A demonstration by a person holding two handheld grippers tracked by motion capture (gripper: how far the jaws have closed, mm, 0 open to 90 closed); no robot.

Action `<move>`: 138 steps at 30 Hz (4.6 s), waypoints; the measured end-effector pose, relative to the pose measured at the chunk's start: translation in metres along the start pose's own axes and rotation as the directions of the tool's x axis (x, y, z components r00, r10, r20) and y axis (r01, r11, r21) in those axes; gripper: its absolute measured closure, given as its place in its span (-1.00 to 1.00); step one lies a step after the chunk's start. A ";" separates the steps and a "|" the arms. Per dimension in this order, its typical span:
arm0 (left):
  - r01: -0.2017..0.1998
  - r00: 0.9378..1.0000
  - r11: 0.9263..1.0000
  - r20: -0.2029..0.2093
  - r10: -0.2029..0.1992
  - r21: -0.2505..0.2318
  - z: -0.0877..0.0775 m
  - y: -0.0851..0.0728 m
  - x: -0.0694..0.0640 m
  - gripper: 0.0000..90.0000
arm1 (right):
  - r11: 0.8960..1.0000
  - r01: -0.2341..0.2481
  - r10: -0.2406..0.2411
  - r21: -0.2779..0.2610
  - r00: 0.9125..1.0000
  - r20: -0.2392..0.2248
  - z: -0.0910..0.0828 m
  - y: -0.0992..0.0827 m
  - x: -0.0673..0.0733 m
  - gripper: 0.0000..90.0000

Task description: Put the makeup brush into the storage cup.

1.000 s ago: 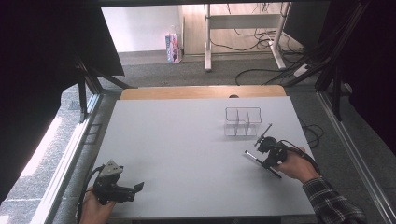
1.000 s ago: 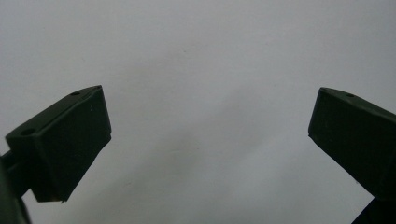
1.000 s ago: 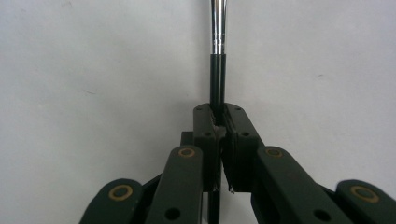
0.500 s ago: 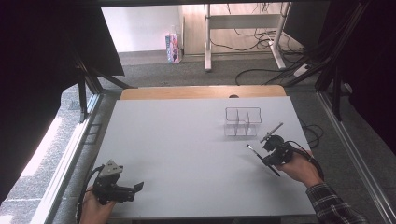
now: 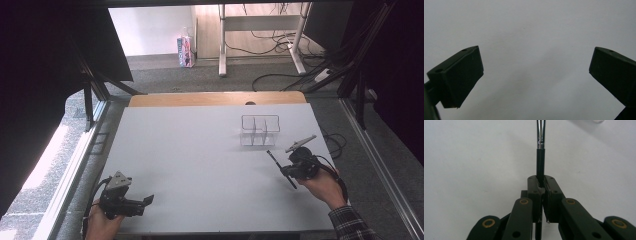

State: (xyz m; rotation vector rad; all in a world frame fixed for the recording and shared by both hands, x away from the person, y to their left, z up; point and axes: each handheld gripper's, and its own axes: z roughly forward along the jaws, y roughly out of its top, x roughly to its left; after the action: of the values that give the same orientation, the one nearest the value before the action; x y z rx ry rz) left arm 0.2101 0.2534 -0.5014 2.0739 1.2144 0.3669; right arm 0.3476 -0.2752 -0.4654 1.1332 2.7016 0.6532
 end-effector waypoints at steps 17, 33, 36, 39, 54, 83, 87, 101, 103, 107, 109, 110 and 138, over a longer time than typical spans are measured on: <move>0.000 1.000 1.000 0.004 0.000 -0.001 0.000 0.000 0.000 -1.00 | 0.980 -0.041 0.045 -0.197 0.999 0.019 -0.015 -0.013 0.002 0.86; -0.017 1.000 1.000 0.014 0.017 0.005 0.001 0.000 -0.002 -1.00 | 0.951 -0.032 0.057 -0.309 0.996 0.073 -0.023 -0.017 0.007 0.86; -0.016 1.000 1.000 0.014 0.016 0.007 0.002 0.000 -0.002 -1.00 | 0.943 -0.029 0.059 -0.332 0.995 0.081 -0.025 -0.017 0.009 0.86; -0.017 1.000 1.000 0.014 0.017 0.008 0.002 0.000 -0.002 -1.00 | 0.935 -0.028 0.062 -0.354 0.995 0.084 -0.028 -0.016 0.010 0.86; -0.021 1.000 1.000 0.010 0.021 0.016 0.003 0.000 -0.002 -1.00 | 0.874 -0.011 0.059 -0.485 0.995 0.084 -0.038 -0.011 0.017 0.86; -0.022 1.000 1.000 0.005 0.022 0.016 0.003 0.000 -0.002 -1.00 | 0.834 -0.019 0.069 -0.551 0.995 0.072 -0.037 0.020 0.018 0.86; -0.023 1.000 1.000 0.006 0.023 0.015 0.003 0.000 -0.002 -1.00 | 0.830 -0.017 0.069 -0.558 0.995 0.074 -0.035 0.028 0.018 0.86; -0.033 0.999 0.999 0.004 0.033 0.004 0.002 0.001 -0.004 -1.00 | 0.811 -0.024 0.086 -0.585 0.993 0.079 -0.033 0.049 0.008 0.86; -0.036 0.999 0.999 0.004 0.036 0.004 0.002 0.001 -0.004 -1.00 | 0.804 -0.027 0.093 -0.594 0.992 0.081 -0.033 0.053 0.006 0.86; -0.045 0.999 0.999 0.003 0.045 0.003 0.001 0.001 -0.004 -1.00 | 0.797 -0.030 0.101 -0.604 0.991 0.084 -0.033 0.058 0.001 0.86; -0.048 0.999 0.999 0.002 0.048 0.004 0.001 0.001 -0.005 -1.00 | 0.792 -0.039 0.108 -0.609 0.991 0.077 -0.032 0.062 -0.001 0.86; -0.049 0.999 0.999 0.002 0.049 0.004 0.001 0.001 -0.005 -1.00 | 0.792 -0.040 0.110 -0.609 0.991 0.077 -0.032 0.063 -0.001 0.86; -0.050 0.999 0.999 0.004 0.050 0.007 0.001 0.001 -0.004 -1.00 | 0.772 -0.052 0.127 -0.633 0.989 0.075 -0.020 0.107 -0.015 0.86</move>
State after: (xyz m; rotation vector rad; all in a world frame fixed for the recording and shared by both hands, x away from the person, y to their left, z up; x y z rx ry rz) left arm 0.2093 0.2492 -0.5011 2.1134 1.1648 0.3817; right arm 0.4215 -0.2256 -0.4007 1.0594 2.0587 1.3356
